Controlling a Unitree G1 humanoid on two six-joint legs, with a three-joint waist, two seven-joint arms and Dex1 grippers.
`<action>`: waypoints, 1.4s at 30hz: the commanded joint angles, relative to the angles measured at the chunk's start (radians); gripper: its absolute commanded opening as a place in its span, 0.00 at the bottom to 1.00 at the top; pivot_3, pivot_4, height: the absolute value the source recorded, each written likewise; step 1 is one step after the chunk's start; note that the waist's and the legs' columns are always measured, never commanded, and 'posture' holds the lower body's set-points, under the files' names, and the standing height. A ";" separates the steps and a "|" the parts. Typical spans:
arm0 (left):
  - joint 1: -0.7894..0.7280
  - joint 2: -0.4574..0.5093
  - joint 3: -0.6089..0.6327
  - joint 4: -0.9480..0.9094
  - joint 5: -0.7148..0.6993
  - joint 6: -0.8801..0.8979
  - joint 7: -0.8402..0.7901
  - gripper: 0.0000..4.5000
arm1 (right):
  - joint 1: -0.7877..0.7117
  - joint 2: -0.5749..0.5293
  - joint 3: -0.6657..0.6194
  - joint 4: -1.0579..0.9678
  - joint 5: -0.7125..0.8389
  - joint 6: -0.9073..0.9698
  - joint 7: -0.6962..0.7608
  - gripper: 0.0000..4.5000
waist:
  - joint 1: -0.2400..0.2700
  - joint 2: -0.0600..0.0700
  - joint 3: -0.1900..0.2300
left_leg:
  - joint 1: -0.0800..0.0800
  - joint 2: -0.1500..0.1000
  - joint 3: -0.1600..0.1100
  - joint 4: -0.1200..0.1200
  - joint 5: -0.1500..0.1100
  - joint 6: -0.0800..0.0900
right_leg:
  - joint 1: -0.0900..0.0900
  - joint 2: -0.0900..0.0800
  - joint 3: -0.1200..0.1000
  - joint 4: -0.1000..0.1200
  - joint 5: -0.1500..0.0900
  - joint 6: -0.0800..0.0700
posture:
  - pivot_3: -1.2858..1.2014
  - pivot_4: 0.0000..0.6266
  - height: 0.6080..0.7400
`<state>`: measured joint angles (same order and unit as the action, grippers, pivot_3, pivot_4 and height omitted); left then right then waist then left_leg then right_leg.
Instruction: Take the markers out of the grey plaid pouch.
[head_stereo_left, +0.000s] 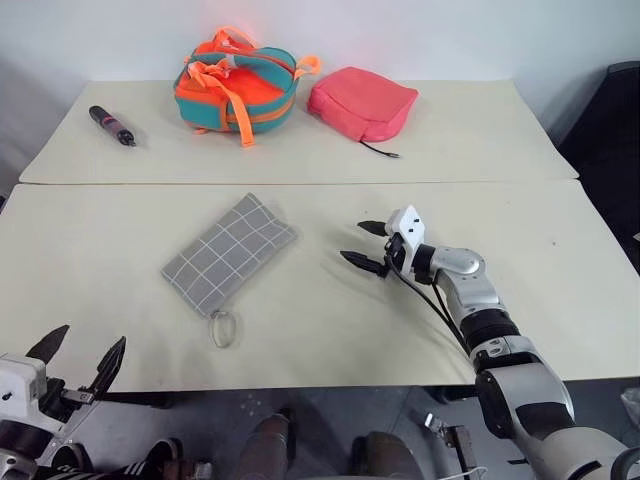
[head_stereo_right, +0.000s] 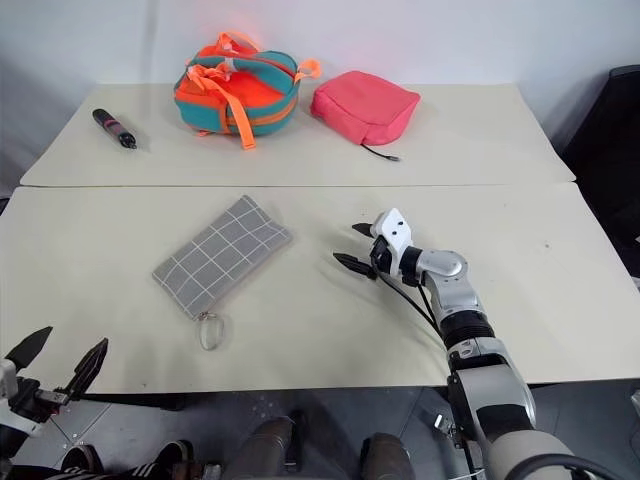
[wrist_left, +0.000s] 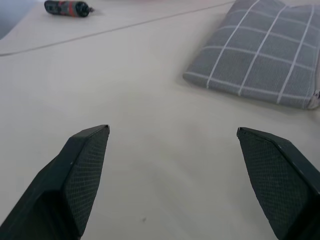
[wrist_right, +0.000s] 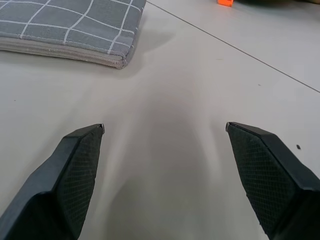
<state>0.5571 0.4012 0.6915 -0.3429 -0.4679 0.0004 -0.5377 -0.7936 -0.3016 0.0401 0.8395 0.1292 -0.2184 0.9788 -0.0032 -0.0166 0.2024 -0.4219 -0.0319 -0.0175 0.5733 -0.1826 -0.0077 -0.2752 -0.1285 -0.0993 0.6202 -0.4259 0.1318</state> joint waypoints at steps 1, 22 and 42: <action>0.013 -0.003 0.015 -0.024 0.010 -0.015 0.013 0.96 | -0.018 0.005 -0.007 -0.005 0.008 -0.011 0.014 0.91 | 0.000 0.000 0.000 | 0.000 0.000 0.000 0.000 0.000 0.000 | 0.000 0.000 0.000 0.000 0.000 0.000 | 0.52 0.24 1.00; -0.109 0.052 -0.040 0.068 0.142 -0.063 0.036 0.97 | -0.058 0.130 0.006 -0.060 0.010 0.015 -0.048 0.70 | -0.005 0.000 0.000 | 0.000 0.002 0.001 0.000 0.000 -0.001 | -0.001 0.002 0.002 0.001 0.000 0.000 | 0.52 0.24 1.00; -0.253 0.224 -0.209 0.342 0.509 -0.463 0.090 0.97 | -0.308 0.435 0.140 0.375 -0.276 -0.085 -0.552 0.00 | -0.034 -0.011 -0.007 | 0.000 0.015 0.020 -0.014 0.006 -0.006 | -0.027 0.014 0.028 0.018 0.003 -0.006 | 0.52 0.24 1.00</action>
<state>0.2926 0.6075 0.4809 -0.0096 0.0175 -0.4186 -0.4609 -1.0935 0.1223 0.1724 1.2207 -0.1375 -0.3011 0.4232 -0.0372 -0.0274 0.1957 -0.4217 -0.0155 0.0042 0.5589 -0.1761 -0.0132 -0.3040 -0.1143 -0.0713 0.6408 -0.4233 0.1257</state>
